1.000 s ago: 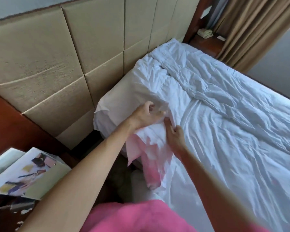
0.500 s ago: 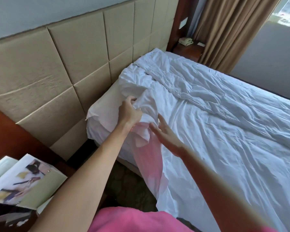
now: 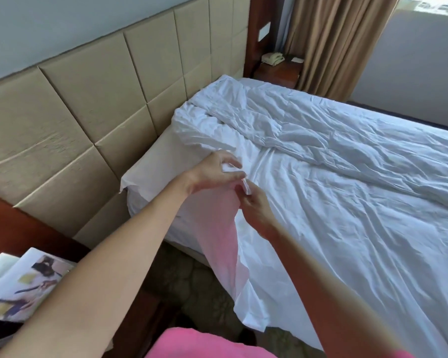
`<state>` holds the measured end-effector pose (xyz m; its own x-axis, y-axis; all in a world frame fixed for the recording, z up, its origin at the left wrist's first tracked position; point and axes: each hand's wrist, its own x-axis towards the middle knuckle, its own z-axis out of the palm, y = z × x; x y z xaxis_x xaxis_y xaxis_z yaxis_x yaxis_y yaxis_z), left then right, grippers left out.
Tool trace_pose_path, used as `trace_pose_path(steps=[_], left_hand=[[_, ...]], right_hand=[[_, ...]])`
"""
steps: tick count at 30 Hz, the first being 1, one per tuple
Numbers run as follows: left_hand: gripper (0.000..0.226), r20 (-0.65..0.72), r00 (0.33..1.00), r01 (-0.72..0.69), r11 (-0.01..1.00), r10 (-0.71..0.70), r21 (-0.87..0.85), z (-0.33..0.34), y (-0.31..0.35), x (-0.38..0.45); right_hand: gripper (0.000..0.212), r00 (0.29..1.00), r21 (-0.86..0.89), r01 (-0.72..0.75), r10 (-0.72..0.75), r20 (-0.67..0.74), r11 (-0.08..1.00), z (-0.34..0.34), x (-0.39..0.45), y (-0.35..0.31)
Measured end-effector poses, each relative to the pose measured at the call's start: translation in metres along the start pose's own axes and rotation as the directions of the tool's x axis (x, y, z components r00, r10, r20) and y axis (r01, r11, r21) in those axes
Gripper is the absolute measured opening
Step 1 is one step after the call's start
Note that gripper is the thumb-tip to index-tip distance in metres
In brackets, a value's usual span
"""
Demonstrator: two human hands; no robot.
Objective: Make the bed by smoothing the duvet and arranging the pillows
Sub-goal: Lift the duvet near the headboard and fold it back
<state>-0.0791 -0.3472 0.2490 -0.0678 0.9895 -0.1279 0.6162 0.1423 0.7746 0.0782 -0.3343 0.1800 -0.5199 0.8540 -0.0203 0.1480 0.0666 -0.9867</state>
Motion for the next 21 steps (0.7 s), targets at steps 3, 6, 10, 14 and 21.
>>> trace_pose_path(steps=[3,6,10,14,21], left_hand=[[0.052,0.133,0.991,-0.011,0.974,-0.020,0.226,-0.014,0.005,0.006],[0.040,0.246,0.969,-0.110,0.850,-0.024,0.515,-0.025,0.017,0.016],[0.024,0.230,0.973,-0.153,0.708,-0.013,0.689,-0.024,0.032,0.027],[0.028,0.171,0.985,-0.121,0.697,-0.002,0.707,-0.010,0.031,0.036],[0.015,-0.143,0.982,-0.100,0.983,0.123,0.157,0.001,0.041,0.042]], right_hand=[[0.030,1.000,-0.089,0.007,-0.007,-0.002,0.996,-0.014,0.009,0.002],[0.030,0.997,-0.122,0.043,-0.035,0.067,0.992,-0.033,0.013,-0.003],[0.026,0.986,-0.308,0.138,-0.099,0.136,0.941,-0.056,0.017,-0.010],[0.024,0.986,-0.301,0.141,-0.108,0.125,0.943,-0.071,0.016,-0.012],[0.024,0.994,-0.059,0.095,-0.098,-0.052,0.994,-0.071,0.012,-0.004]])
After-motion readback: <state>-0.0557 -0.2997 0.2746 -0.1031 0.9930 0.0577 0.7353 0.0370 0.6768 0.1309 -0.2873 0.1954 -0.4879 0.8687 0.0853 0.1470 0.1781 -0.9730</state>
